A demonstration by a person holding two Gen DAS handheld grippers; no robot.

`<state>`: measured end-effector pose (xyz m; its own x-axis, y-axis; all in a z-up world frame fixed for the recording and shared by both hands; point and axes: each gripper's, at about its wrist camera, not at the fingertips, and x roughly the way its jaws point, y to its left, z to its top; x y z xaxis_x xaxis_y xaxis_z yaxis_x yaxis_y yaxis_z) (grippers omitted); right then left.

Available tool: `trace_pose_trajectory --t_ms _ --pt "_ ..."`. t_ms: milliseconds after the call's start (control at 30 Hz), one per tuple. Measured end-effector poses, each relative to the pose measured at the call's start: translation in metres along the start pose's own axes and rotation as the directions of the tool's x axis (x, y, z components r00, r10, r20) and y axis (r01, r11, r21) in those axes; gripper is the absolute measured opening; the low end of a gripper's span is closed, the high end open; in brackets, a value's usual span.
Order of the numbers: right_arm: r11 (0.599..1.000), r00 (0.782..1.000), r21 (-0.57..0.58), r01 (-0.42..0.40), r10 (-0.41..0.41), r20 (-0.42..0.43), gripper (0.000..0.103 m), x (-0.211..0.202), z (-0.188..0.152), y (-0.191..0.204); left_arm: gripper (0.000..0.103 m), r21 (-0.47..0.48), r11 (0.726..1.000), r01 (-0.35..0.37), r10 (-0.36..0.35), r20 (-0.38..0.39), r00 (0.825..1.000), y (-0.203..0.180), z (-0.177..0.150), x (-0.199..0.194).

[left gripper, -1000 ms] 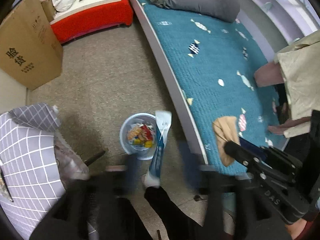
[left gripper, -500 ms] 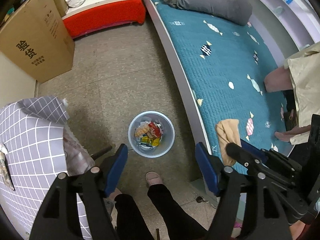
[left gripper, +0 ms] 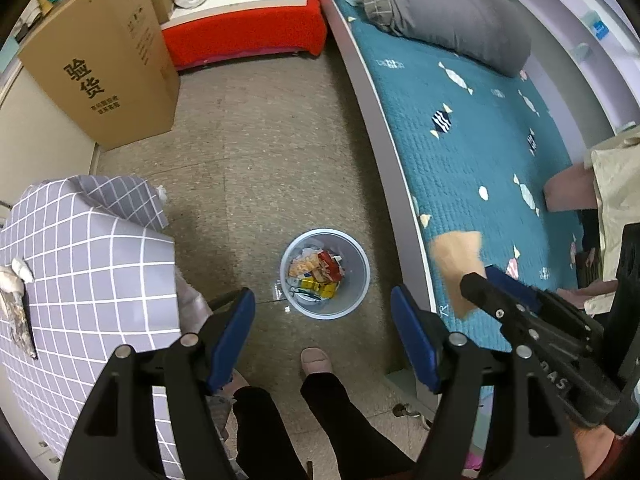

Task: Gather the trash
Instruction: 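Open both grippers to drop the tube and cloth into the wastebasket, then move both tools back over the table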

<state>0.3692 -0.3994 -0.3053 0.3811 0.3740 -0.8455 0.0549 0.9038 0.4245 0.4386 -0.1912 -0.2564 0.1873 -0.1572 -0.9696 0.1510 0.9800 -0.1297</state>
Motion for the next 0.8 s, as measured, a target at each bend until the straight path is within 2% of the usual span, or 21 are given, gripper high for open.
trace_pose_trajectory --t_ms 500,667,800 --pt "0.999 1.000 -0.037 -0.010 0.009 -0.019 0.061 0.013 -0.003 0.038 0.070 -0.053 0.999 -0.008 0.009 0.005 1.000 0.038 -0.013 -0.008" --pt "0.997 0.999 -0.077 -0.030 0.027 -0.039 0.061 0.026 -0.007 0.070 0.070 -0.091 0.996 -0.016 0.017 0.012 1.000 0.071 -0.023 -0.014" --pt "0.991 0.997 -0.125 -0.056 0.050 -0.056 0.061 0.038 -0.009 0.105 0.070 -0.153 0.988 -0.026 0.032 0.035 0.999 0.111 -0.032 -0.026"
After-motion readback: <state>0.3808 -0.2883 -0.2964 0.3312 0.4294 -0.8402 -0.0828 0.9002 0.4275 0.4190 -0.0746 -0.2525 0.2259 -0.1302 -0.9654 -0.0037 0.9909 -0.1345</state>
